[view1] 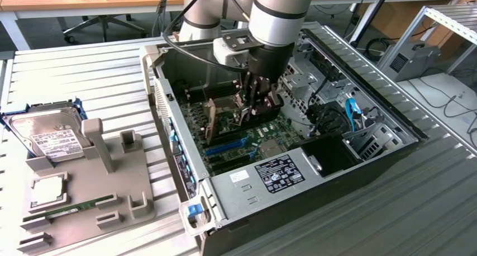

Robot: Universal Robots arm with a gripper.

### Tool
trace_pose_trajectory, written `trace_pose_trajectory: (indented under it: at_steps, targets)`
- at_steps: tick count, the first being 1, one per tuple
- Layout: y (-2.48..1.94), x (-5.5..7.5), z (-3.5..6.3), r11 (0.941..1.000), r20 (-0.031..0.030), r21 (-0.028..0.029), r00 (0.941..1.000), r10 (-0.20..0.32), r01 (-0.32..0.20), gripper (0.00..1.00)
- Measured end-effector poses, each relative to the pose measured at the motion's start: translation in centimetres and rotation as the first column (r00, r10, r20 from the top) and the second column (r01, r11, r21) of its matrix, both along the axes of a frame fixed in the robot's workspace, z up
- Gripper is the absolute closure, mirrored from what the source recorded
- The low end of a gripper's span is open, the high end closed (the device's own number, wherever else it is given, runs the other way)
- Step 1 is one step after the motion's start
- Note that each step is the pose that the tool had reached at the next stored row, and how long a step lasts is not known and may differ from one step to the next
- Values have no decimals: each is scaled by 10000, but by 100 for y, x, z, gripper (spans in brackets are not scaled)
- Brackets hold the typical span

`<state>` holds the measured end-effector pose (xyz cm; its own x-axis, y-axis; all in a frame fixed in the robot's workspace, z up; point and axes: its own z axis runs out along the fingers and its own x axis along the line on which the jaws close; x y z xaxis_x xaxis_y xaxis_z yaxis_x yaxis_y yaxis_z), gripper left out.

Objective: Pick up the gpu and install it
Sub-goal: 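Insert the gpu into the slot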

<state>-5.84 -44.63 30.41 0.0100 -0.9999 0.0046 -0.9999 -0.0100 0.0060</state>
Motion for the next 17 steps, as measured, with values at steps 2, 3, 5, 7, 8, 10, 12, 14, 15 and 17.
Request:
trace_pose_trajectory:
  at_steps: [2, 3, 5, 7, 8, 10, 12, 14, 15, 17]
  targets:
    - [0, -7, -2, 10000, -1, -1, 10000, 0, 0, 74]
    - [0, -13, -6, 10000, -1, 0, 10000, 1, -1, 74]
    - [0, -17, -9, 10000, 0, 1, 10000, 1, -1, 74]
    - [0, -21, -12, 10000, 0, 0, 10000, 1, -1, 74]
    - [0, -24, -14, 10000, 0, 1, 10000, 0, 0, 74]
    - [0, -27, -17, 10000, 0, 0, 10000, 0, 0, 74]
    - [0, -29, -21, 10000, 0, 0, 10000, 1, -1, 74]
    - [0, -31, -24, 10000, 0, 0, 10000, 1, -1, 74]
    - [0, -32, -26, 10000, 0, 1, 10000, 0, 0, 74]
    - [0, -35, -37, 10000, 0, 0, 10000, 0, 0, 74]
